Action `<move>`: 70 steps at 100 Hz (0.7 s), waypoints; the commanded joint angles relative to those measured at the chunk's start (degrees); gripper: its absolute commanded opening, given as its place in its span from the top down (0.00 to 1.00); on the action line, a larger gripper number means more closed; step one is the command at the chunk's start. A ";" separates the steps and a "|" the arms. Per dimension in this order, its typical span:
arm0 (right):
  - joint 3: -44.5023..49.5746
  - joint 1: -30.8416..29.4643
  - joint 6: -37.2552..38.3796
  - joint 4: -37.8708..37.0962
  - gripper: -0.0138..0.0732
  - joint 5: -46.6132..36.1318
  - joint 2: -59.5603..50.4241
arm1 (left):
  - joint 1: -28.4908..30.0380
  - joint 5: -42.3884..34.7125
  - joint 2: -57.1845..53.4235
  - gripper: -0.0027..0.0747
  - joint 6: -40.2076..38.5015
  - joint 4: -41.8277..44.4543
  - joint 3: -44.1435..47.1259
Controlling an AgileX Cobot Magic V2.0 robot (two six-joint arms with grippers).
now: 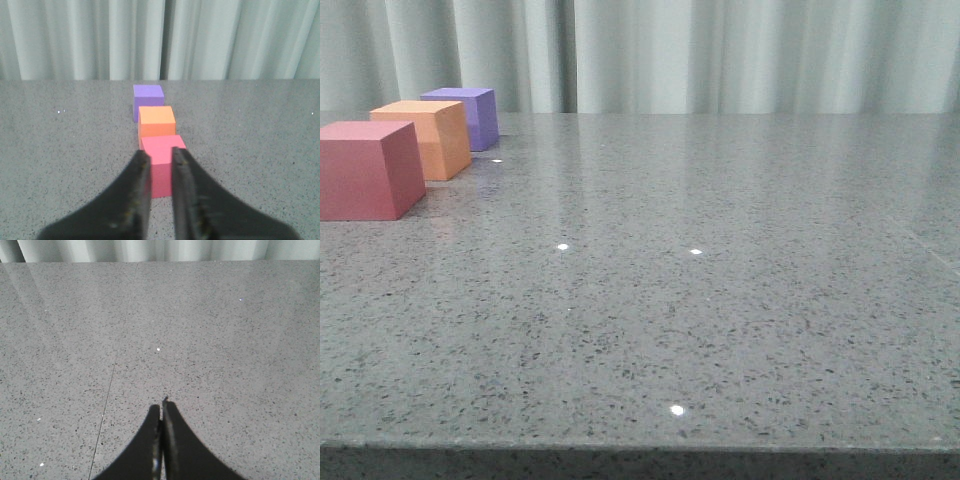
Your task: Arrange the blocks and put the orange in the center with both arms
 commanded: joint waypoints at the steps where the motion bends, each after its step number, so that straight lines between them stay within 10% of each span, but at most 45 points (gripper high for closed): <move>1: -1.48 -0.23 -0.57 -1.27 0.92 -4.38 0.04 | 0.16 -5.04 0.32 0.99 -0.30 0.04 -1.44; 70: -1.48 -0.23 -0.57 -1.27 0.92 -4.38 0.04 | 0.16 -5.46 0.32 0.99 -0.30 0.04 -1.15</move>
